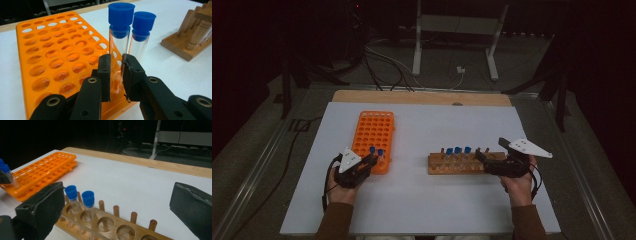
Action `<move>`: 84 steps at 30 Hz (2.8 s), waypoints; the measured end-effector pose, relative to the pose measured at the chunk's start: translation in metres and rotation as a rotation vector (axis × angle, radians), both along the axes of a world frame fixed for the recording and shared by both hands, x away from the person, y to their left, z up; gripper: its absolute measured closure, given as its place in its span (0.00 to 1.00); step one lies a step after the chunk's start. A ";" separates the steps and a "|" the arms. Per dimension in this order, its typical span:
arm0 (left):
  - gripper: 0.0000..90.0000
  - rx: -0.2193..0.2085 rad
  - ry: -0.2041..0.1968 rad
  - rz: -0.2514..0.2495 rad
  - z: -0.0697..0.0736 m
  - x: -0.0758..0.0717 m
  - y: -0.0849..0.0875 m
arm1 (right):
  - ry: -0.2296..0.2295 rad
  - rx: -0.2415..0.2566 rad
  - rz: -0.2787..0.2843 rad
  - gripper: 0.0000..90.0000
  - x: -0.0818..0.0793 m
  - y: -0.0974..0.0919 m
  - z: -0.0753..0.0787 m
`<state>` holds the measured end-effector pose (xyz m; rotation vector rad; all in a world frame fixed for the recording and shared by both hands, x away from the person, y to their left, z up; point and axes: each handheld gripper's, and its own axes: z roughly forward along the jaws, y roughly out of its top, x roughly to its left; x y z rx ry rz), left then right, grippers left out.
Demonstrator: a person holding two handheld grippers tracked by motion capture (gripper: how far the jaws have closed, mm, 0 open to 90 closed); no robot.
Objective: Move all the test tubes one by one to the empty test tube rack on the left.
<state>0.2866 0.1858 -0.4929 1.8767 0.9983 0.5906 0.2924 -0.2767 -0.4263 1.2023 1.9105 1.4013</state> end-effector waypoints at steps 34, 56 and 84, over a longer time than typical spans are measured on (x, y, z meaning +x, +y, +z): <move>0.45 -0.174 -0.016 0.058 0.016 -0.013 0.020 | 0.026 -0.048 0.022 0.02 0.004 0.007 -0.010; 0.01 -0.137 -0.022 0.130 0.025 -0.014 0.025 | 0.060 -0.152 0.132 0.67 0.014 0.038 -0.039; 0.01 -0.137 -0.007 0.142 0.023 -0.013 0.026 | 0.022 -0.150 0.160 0.86 0.011 0.044 -0.042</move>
